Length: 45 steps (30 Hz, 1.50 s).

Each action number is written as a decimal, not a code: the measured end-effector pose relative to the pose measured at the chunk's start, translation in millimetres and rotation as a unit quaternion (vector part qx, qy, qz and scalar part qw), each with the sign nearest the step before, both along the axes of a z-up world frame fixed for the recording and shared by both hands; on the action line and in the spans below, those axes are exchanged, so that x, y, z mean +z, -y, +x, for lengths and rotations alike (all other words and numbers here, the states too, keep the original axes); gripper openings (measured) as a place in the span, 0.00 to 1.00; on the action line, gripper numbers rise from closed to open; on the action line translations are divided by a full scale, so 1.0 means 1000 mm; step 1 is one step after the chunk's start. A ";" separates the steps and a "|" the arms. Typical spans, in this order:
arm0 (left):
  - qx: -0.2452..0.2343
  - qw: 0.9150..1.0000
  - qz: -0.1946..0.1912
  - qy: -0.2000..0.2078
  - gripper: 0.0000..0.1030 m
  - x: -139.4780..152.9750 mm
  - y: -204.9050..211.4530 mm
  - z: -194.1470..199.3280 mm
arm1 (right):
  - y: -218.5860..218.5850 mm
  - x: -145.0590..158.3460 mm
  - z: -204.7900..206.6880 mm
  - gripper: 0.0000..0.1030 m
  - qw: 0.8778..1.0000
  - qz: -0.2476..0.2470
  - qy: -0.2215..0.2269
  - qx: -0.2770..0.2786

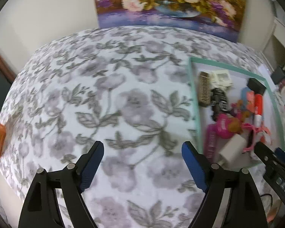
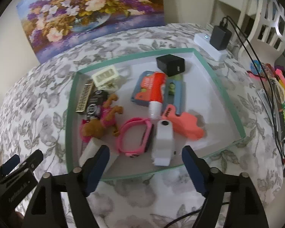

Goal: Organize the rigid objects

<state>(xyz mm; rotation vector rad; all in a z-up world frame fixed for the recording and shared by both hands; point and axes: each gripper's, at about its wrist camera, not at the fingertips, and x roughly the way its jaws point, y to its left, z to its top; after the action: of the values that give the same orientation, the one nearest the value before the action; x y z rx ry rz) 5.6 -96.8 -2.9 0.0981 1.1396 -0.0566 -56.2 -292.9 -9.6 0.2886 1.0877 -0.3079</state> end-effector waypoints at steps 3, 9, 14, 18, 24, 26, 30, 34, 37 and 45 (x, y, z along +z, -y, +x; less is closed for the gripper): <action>0.010 1.000 0.002 0.004 0.95 0.000 -0.010 -0.001 | -0.009 0.002 -0.003 0.97 1.000 -0.005 0.003 0.006; 0.009 1.000 0.004 0.008 0.96 0.003 -0.018 -0.011 | -0.019 0.005 -0.010 1.00 1.000 -0.017 0.011 0.006; 0.003 1.000 0.000 0.007 0.96 0.005 -0.022 -0.018 | -0.025 0.006 -0.015 1.00 1.000 -0.015 0.013 0.010; 0.002 1.000 0.001 0.008 0.96 0.008 -0.025 -0.022 | -0.030 0.009 -0.019 1.00 1.000 -0.017 0.016 0.017; 0.014 1.000 0.002 0.009 0.96 0.012 -0.034 -0.025 | -0.032 0.013 -0.024 1.00 1.000 -0.015 0.024 0.014; 0.018 1.000 0.005 0.011 0.96 0.013 -0.035 -0.025 | -0.032 0.015 -0.024 1.00 0.999 -0.016 0.027 0.012; 0.017 1.000 0.015 0.010 0.96 0.014 -0.035 -0.025 | -0.031 0.015 -0.023 1.00 0.999 -0.012 0.030 0.014; 0.016 1.000 0.022 0.011 0.96 0.014 -0.034 -0.024 | -0.032 0.017 -0.023 1.00 0.999 -0.015 0.033 0.016; 0.017 0.999 0.030 0.013 0.96 0.014 -0.033 -0.024 | -0.033 0.017 -0.022 1.00 0.999 -0.017 0.035 0.020; 0.018 0.999 0.038 0.014 0.96 0.013 -0.033 -0.023 | -0.034 0.017 -0.022 1.00 0.999 -0.020 0.035 0.024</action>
<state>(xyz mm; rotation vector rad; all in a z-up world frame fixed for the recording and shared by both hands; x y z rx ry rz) -17.3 -63.4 10.2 0.1454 1.1162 0.0209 -77.7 -258.6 7.5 0.2359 1.0176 -0.2733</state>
